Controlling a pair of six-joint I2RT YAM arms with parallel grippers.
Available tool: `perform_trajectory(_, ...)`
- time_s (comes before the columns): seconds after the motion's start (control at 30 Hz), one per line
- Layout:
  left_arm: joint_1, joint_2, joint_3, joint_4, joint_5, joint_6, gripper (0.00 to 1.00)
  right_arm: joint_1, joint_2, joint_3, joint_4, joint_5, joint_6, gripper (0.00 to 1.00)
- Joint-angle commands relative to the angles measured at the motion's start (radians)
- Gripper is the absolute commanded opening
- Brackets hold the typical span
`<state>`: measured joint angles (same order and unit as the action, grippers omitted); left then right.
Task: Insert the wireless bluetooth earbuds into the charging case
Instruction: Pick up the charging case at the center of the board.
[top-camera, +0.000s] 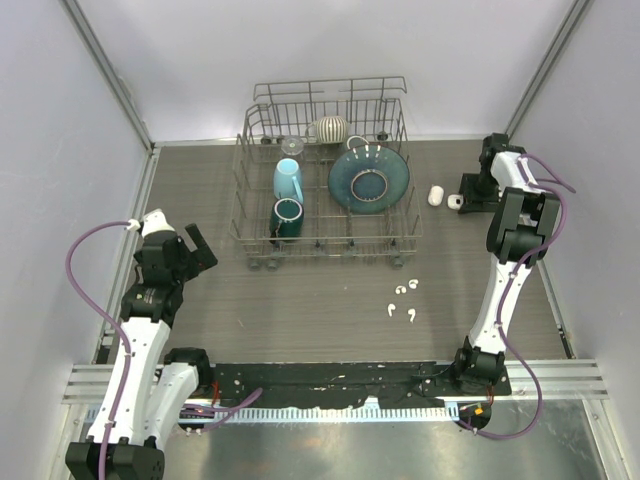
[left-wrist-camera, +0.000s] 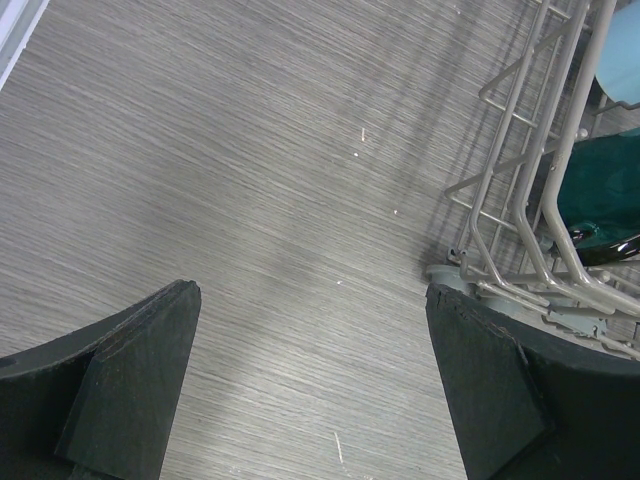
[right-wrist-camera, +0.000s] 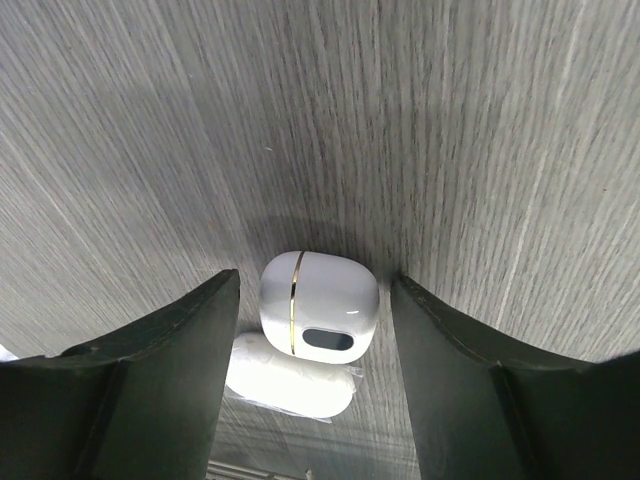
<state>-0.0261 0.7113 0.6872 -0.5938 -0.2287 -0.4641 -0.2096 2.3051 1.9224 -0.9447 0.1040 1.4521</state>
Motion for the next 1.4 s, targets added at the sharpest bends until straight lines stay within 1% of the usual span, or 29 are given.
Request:
perform_trajectory(0.0, -0.001, -0.004, 0.028, 0.014, -0.014, 0.001, 1.00, 0.001, 0.027, 0.004, -0.002, -0.004, 0.022, 0.65)
perform_trajectory(0.03, -0.001, -0.006, 0.028, 0.014, -0.012, -0.001, 1.00, -0.001, 0.024, -0.009, 0.003, -0.007, 0.019, 0.58)
perform_trajectory(0.1, -0.001, -0.010, 0.029, 0.014, -0.009, -0.001, 1.00, 0.001, 0.017, -0.025, 0.015, -0.007, 0.016, 0.54)
perform_trajectory(0.13, -0.001, -0.012, 0.029, 0.014, -0.011, 0.001, 1.00, -0.001, 0.005, -0.046, 0.024, -0.007, 0.014, 0.46)
perform_trajectory(0.17, -0.001, -0.016, 0.032, 0.014, -0.011, 0.001, 1.00, 0.001, -0.001, -0.057, 0.030, -0.010, 0.013, 0.40)
perform_trajectory(0.2, -0.001, -0.021, 0.034, 0.014, -0.011, 0.001, 1.00, 0.001, -0.009, -0.069, 0.046, -0.012, 0.011, 0.33)
perform_trajectory(0.23, -0.001, -0.026, 0.037, 0.015, -0.006, 0.002, 1.00, -0.001, -0.015, -0.091, 0.055, -0.012, 0.005, 0.19)
perform_trajectory(0.27, -0.001, -0.032, 0.038, 0.018, 0.002, 0.004, 1.00, -0.001, -0.030, -0.102, 0.063, -0.010, 0.002, 0.12)
perform_trajectory(0.3, 0.000, -0.047, 0.041, 0.028, 0.008, 0.004, 1.00, 0.001, -0.039, -0.115, 0.078, -0.010, -0.001, 0.07)
perform_trajectory(0.4, -0.001, -0.091, 0.041, 0.060, 0.015, -0.007, 1.00, -0.001, -0.079, -0.175, 0.133, -0.023, -0.013, 0.04)
perform_trajectory(0.43, -0.001, -0.107, 0.040, 0.087, 0.022, -0.002, 1.00, -0.001, -0.093, -0.207, 0.148, -0.027, -0.024, 0.01)
perform_trajectory(0.5, -0.001, -0.137, 0.029, 0.118, 0.031, -0.013, 1.00, 0.001, -0.140, -0.243, 0.217, -0.033, -0.041, 0.01)
perform_trajectory(0.6, -0.001, -0.217, 0.006, 0.146, 0.064, -0.016, 1.00, 0.001, -0.211, -0.286, 0.254, -0.017, -0.071, 0.01)
perform_trajectory(0.63, -0.001, -0.261, -0.003, 0.158, 0.116, 0.013, 1.00, 0.001, -0.228, -0.293, 0.257, -0.001, -0.084, 0.01)
perform_trajectory(0.7, 0.000, -0.303, -0.021, 0.186, 0.158, 0.021, 1.00, 0.001, -0.275, -0.307, 0.286, 0.013, -0.122, 0.01)
perform_trajectory(0.73, -0.001, -0.315, -0.021, 0.183, 0.164, 0.004, 1.00, 0.001, -0.327, -0.324, 0.296, 0.020, -0.137, 0.01)
perform_trajectory(0.8, -0.001, -0.343, -0.014, 0.167, 0.186, -0.008, 1.00, -0.001, -0.380, -0.347, 0.317, 0.026, -0.163, 0.01)
perform_trajectory(0.83, -0.001, -0.343, -0.005, 0.157, 0.195, -0.018, 1.00, -0.002, -0.442, -0.385, 0.336, 0.017, -0.179, 0.01)
perform_trajectory(0.9, 0.000, -0.325, 0.038, 0.120, 0.226, -0.044, 1.00, -0.010, -0.508, -0.433, 0.389, -0.036, -0.212, 0.01)
perform_trajectory(0.93, -0.001, -0.311, 0.055, 0.111, 0.226, -0.051, 1.00, -0.011, -0.541, -0.486, 0.409, -0.052, -0.219, 0.01)
perform_trajectory(1.0, -0.001, -0.250, 0.107, 0.071, 0.291, -0.074, 1.00, -0.014, -0.640, -0.537, 0.443, -0.092, -0.220, 0.01)
perform_trajectory(1.03, -0.001, -0.228, 0.126, 0.059, 0.308, -0.080, 1.00, -0.014, -0.673, -0.590, 0.461, -0.143, -0.228, 0.01)
perform_trajectory(1.07, -0.001, -0.198, 0.164, 0.043, 0.322, -0.097, 1.00, -0.016, -0.746, -0.612, 0.475, -0.161, -0.231, 0.01)
perform_trajectory(1.13, -0.001, -0.121, 0.204, -0.018, 0.325, -0.114, 1.00, -0.016, -0.823, -0.672, 0.494, -0.194, -0.245, 0.01)
perform_trajectory(1.17, -0.001, -0.101, 0.245, -0.040, 0.322, -0.123, 1.00, -0.014, -0.863, -0.690, 0.506, -0.205, -0.248, 0.01)
perform_trajectory(1.2, -0.001, -0.072, 0.261, -0.052, 0.299, -0.151, 1.00, -0.014, -0.944, -0.713, 0.520, -0.222, -0.246, 0.01)
perform_trajectory(1.27, -0.001, -0.055, 0.284, -0.057, 0.282, -0.192, 1.00, -0.016, -1.013, -0.773, 0.544, -0.253, -0.242, 0.01)
perform_trajectory(1.3, -0.001, -0.050, 0.291, -0.061, 0.243, -0.253, 1.00, -0.016, -1.074, -0.786, 0.555, -0.271, -0.245, 0.01)
perform_trajectory(1.37, -0.001, -0.038, 0.331, -0.122, 0.169, -0.347, 1.00, -0.011, -1.118, -0.797, 0.543, -0.323, -0.260, 0.01)
